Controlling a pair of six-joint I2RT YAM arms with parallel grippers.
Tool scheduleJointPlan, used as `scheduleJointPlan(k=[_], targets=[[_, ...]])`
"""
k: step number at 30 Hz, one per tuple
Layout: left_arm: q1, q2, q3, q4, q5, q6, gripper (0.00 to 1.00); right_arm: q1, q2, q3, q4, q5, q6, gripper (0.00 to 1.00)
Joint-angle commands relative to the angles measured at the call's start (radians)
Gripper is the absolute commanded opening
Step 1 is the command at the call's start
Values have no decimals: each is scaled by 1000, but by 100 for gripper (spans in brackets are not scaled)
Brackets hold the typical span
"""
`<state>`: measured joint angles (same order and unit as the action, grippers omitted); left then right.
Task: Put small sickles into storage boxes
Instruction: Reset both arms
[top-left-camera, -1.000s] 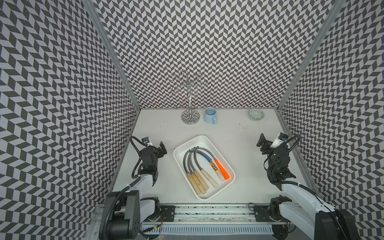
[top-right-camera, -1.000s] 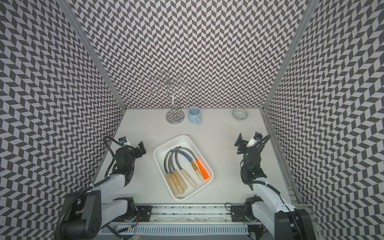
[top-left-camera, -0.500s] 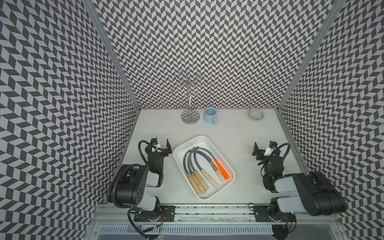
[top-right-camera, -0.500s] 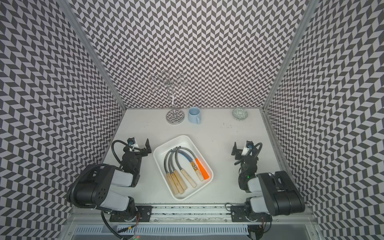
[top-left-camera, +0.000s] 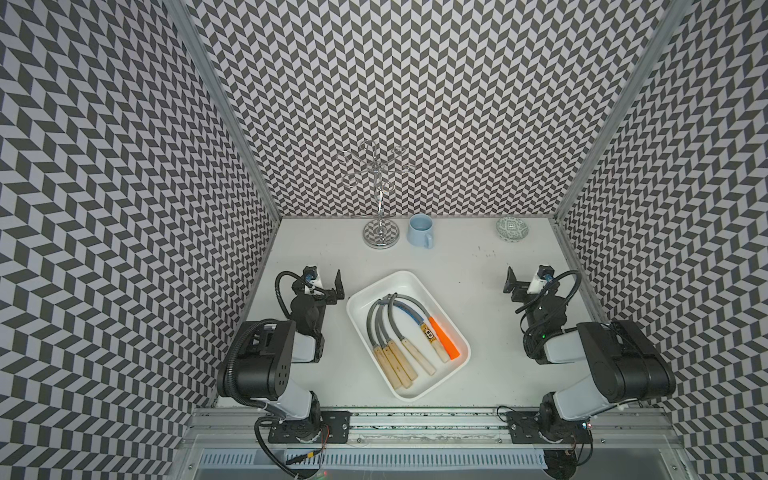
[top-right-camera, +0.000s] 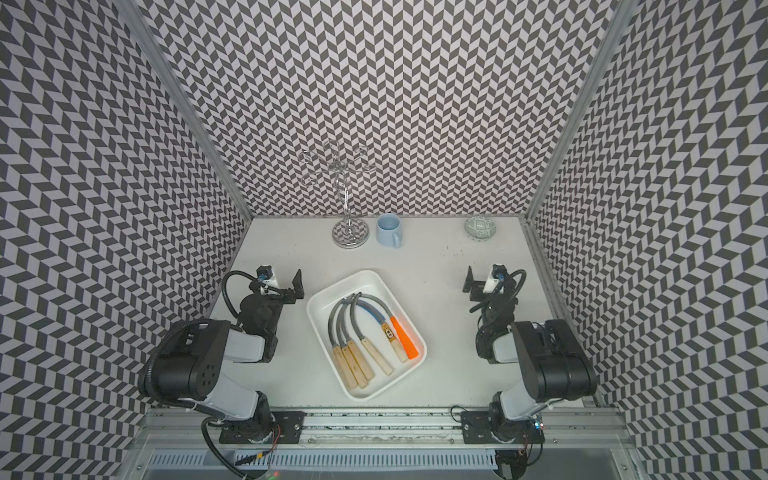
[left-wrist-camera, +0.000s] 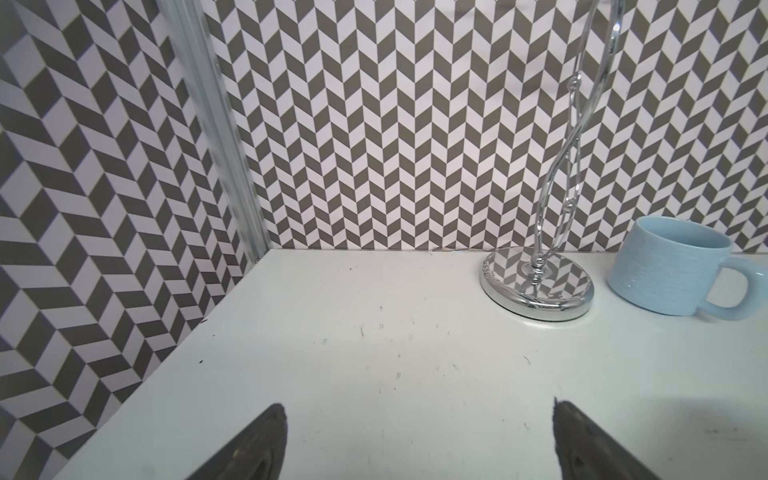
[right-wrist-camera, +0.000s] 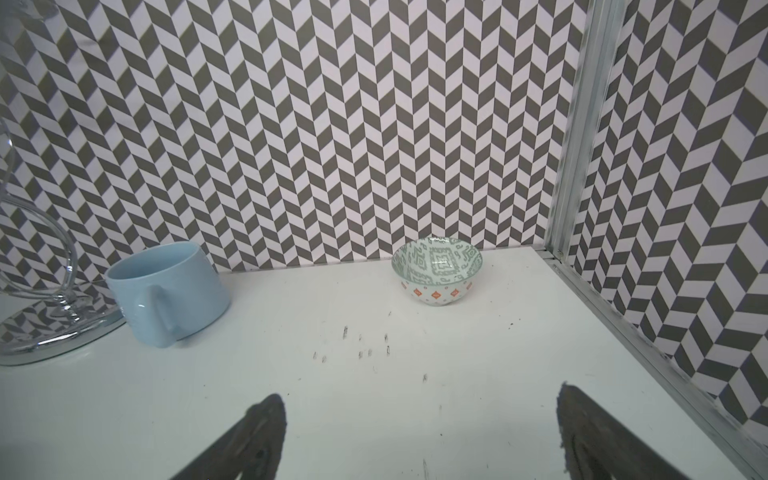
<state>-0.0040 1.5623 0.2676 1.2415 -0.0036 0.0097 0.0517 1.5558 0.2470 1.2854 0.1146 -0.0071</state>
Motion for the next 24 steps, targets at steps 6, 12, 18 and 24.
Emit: scheduleJointPlan(k=[6, 12, 18, 24], targets=[[1, -5, -2, -4, 23, 1, 100, -3, 12, -8, 54, -30, 1, 100], [1, -6, -3, -4, 23, 1, 100, -2, 12, -8, 54, -31, 2, 100], [-1, -2, 3, -9, 20, 6, 100, -3, 12, -8, 53, -30, 1, 100], [-1, -2, 6, -15, 22, 6, 100, -3, 12, -8, 53, -32, 2, 100]])
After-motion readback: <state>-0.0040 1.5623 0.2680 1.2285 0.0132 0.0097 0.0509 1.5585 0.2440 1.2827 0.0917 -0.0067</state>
